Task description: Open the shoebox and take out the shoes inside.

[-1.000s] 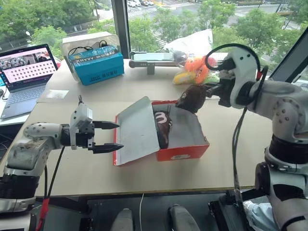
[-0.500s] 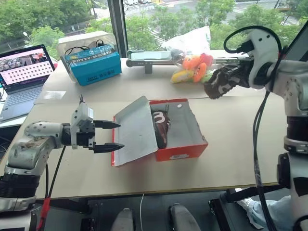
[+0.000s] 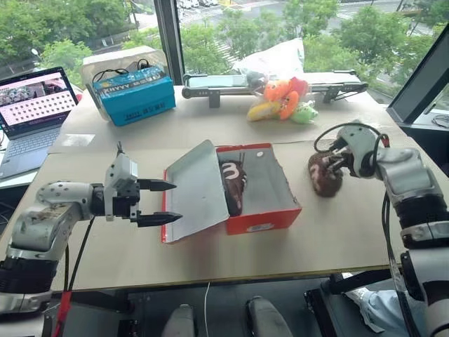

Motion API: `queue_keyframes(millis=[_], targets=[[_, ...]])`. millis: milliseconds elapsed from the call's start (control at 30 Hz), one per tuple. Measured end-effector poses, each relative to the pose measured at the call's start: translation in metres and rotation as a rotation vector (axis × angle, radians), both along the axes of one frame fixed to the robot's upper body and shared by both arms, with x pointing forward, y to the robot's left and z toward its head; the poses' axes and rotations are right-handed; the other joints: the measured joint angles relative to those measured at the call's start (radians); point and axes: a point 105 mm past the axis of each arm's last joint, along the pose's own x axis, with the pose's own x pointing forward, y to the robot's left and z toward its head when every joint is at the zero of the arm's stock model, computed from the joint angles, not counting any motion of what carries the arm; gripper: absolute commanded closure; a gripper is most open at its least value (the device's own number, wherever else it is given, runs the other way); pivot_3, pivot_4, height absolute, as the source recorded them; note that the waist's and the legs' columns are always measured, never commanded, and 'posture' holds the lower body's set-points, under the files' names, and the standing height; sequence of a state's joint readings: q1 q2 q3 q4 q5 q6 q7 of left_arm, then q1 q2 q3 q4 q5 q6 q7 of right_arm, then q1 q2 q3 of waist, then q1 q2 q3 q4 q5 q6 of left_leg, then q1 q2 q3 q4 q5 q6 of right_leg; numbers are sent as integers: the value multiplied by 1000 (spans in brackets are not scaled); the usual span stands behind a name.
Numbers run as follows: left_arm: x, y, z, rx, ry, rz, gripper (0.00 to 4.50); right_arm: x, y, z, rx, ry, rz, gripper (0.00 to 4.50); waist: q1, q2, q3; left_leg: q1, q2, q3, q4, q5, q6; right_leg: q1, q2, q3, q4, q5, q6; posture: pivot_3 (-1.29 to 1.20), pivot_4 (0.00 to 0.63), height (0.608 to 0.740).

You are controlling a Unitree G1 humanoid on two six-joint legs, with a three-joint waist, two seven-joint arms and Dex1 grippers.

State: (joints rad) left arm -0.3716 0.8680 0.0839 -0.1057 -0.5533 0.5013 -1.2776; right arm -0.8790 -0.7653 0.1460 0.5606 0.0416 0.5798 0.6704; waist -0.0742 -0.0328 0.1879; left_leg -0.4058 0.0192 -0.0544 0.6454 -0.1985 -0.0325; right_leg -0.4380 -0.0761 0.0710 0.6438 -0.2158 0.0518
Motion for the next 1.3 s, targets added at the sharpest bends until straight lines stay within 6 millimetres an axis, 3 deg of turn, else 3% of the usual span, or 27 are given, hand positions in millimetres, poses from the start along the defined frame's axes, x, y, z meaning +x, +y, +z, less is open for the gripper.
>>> queue_keyframes(millis=[233,267,467,667,767,867,967,1100,1167,1300], targets=[[0,-2,1,1,-8,-6,0,3,-5,9,41,-40,-49,4416,2,0,0,0,0,0,0,0,0,0,0,0,0,0,0,0,150,706],[0,-2,2,0,-9,-7,0,4,-6,10,48,-47,-59,3862,3,0,0,0,0,-1,0,0,0,0,0,0,0,0,0,0,150,706],[1,-4,3,-8,-16,-13,0,1,2,25,96,-86,-25,2006,2,0,0,0,0,-1,0,0,0,0,0,0,0,0,0,0,150,706],[1,-4,4,-8,-16,-13,0,-20,2,45,11,-85,31,2006,10,1,0,-1,0,-1,0,0,0,-1,0,0,0,0,0,0,150,706],[2,-4,3,-9,-15,-12,0,-46,15,70,-62,-95,144,2006,13,1,1,-2,0,-1,0,0,0,-1,0,0,0,-1,1,0,150,706],[2,-4,4,-9,-15,-11,0,-68,17,74,-123,-56,209,2006,15,1,1,-1,0,0,0,0,0,0,0,-1,0,-1,1,0,150,706],[2,-3,3,-9,-13,-8,0,-80,57,76,-24,-31,366,2006,0,1,1,1,1,1,1,0,0,0,0,0,1,0,1,0,150,706],[3,-8,6,-9,-21,-27,0,-89,157,102,322,-71,643,2006,-24,1,1,2,4,-2,0,0,0,0,6,1,4,1,-1,0,150,706],[4,-9,6,-10,-22,-31,0,-90,174,95,381,-25,660,2006,-14,0,0,1,7,-3,1,0,0,0,8,-1,4,1,-2,0,150,706],[4,-9,5,-11,-18,-27,0,-67,177,64,496,107,507,2006,19,-1,0,-4,5,-2,1,0,0,-3,6,-2,1,5,-10,0,150,706]])
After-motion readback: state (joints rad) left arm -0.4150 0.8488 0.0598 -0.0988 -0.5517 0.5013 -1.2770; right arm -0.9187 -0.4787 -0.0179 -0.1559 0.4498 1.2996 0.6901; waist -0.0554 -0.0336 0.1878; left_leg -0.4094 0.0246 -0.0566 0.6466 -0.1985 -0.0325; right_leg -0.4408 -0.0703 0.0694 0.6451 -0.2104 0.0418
